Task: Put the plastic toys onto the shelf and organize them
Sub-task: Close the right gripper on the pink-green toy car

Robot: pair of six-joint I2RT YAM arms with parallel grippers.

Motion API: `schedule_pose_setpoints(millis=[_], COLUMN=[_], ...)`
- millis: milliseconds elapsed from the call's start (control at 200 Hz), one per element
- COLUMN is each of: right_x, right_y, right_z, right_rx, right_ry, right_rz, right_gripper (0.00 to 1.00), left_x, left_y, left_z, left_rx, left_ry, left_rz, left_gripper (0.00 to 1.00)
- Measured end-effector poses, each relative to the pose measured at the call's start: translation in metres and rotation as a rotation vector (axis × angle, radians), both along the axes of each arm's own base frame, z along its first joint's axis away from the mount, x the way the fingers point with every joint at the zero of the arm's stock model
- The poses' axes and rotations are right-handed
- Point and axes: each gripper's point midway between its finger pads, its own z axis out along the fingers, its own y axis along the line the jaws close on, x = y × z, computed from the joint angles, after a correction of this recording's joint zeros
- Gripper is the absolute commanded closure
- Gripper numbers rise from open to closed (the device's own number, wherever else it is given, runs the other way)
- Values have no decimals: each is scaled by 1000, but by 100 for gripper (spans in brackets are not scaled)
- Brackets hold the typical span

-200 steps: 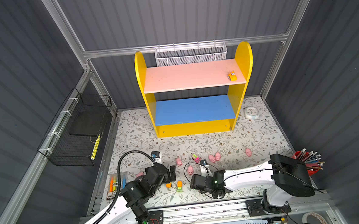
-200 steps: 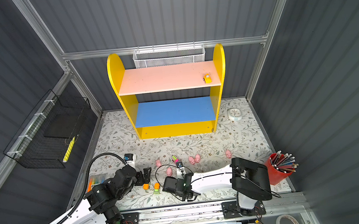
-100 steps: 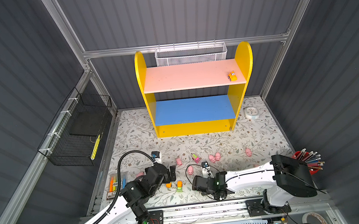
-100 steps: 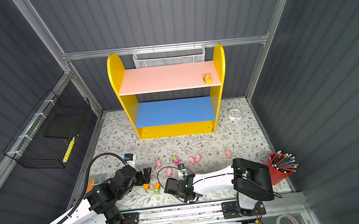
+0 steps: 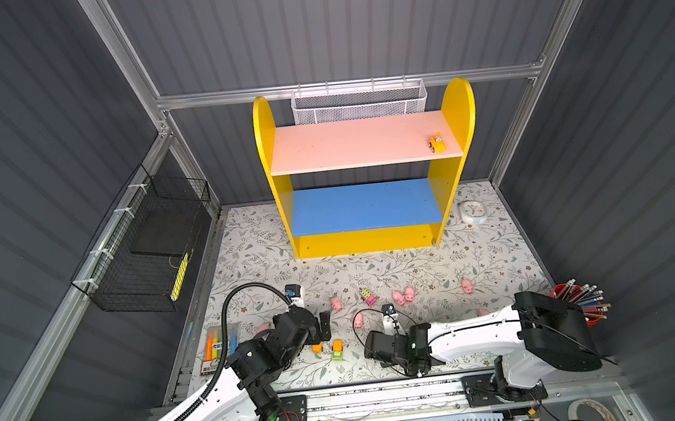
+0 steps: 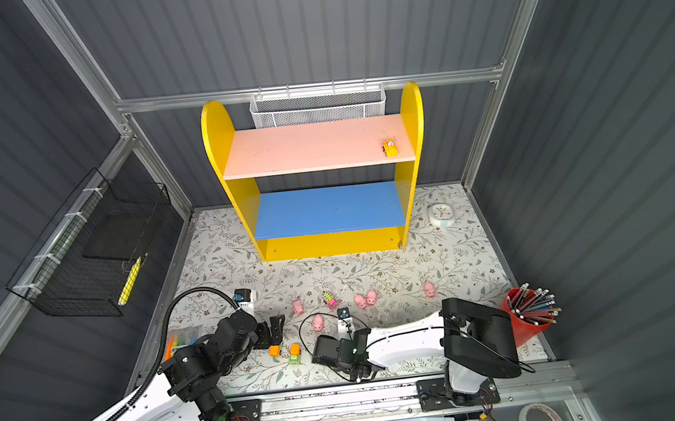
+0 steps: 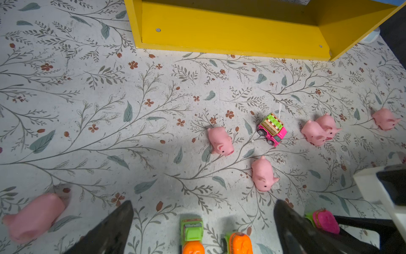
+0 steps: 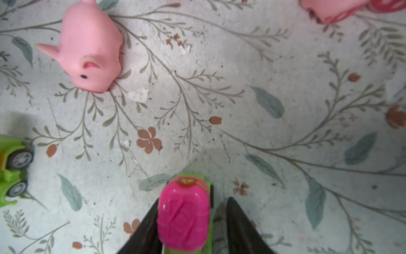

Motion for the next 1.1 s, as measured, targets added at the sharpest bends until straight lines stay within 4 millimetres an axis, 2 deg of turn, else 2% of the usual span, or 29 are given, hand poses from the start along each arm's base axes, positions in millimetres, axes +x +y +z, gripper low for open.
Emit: schedule_pose_setpoints(millis=[335,500,710,886,1101], right_x=[3,5,5,6,5], right_y=[5,8,9,9,8], right_z=[0,0,0,0,1], right_rx=[1,1,4,10,10], right_ry=[-22,-32,-32,-33,-31], right_rz=[24,32,32,23,20], right_gripper=[55,60,59,68,70], left_x=[0,1,1,1,1], left_y=[0,1,1,1,1], left_z=[0,0,0,0,-1], left_rx=[1,2,3,3,11], left_ry=[-2,-3,-4,-4,0], left_rz=[3,4,5,5,4], left_gripper=[0,0,0,0,0])
